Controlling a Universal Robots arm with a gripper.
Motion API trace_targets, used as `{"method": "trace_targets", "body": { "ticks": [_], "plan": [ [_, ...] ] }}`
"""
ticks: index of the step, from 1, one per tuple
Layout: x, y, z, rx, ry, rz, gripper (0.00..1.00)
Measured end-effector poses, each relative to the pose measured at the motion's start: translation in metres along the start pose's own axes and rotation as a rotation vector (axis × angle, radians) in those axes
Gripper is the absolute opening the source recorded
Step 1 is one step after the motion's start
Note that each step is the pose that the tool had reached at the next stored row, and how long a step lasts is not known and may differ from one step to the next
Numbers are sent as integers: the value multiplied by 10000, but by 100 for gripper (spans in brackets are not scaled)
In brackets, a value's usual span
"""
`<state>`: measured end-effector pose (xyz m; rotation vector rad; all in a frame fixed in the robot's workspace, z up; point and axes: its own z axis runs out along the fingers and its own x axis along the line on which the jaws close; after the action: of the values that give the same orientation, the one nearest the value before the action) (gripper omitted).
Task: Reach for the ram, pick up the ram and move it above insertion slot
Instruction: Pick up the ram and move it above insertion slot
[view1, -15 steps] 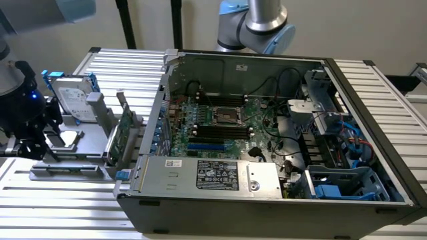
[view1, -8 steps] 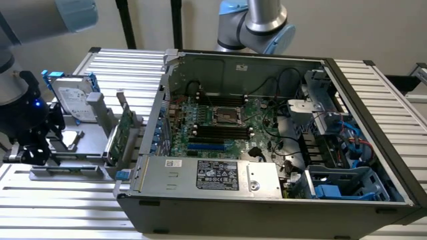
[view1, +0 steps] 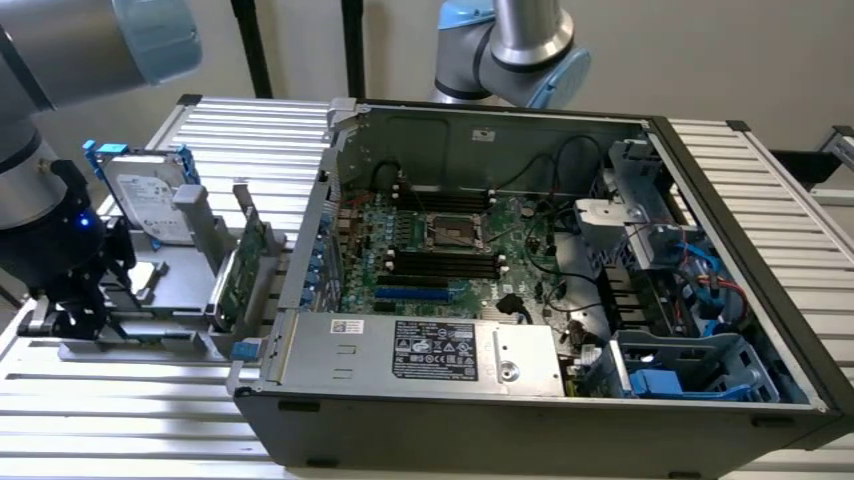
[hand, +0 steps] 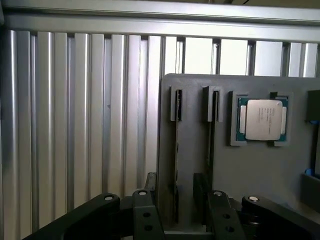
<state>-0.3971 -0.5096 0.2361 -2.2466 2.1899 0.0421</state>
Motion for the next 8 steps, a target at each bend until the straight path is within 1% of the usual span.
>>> {"method": "trace_targets", "body": {
  "ticks": [8],
  "plan": [
    [3,-3,145,1,-8,0,42]
  ]
}}
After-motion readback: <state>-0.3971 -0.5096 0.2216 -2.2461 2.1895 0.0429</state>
